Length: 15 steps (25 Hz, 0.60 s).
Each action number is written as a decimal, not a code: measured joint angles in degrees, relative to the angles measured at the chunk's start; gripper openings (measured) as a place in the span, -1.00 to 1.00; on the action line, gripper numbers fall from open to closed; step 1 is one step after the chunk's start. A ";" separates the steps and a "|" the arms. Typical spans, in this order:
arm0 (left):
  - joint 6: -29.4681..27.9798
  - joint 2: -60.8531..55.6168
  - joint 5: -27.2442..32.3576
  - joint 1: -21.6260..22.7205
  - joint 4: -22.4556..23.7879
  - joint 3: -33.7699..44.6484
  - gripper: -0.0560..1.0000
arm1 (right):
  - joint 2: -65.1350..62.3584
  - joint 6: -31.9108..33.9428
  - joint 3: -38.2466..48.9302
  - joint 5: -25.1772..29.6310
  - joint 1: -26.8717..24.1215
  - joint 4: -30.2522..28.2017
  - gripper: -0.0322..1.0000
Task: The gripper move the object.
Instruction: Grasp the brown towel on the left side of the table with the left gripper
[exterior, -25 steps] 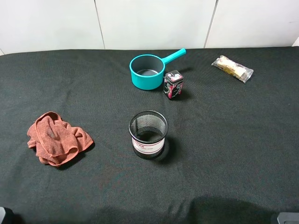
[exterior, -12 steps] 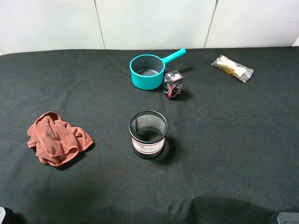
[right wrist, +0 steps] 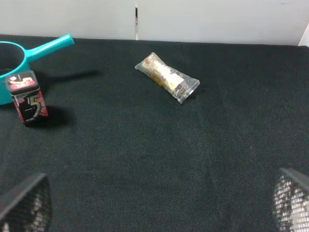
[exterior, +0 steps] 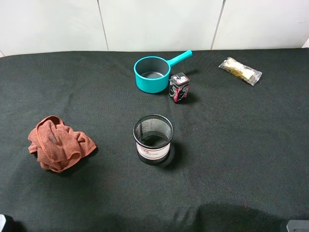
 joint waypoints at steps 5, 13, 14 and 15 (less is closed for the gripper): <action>1.87 4.71 -3.26 0.00 0.04 0.00 0.64 | 0.00 0.00 0.00 0.00 0.00 0.00 0.41; 4.95 11.96 -5.93 -4.90 1.10 0.00 0.64 | 0.00 0.00 0.00 0.00 0.00 0.00 0.41; 4.95 12.80 -5.98 -6.29 1.24 0.00 0.64 | 0.00 0.00 0.00 0.00 0.00 0.00 0.41; 4.95 13.76 -6.05 -7.72 1.30 0.00 0.64 | 0.00 0.00 0.00 0.00 0.00 0.00 0.41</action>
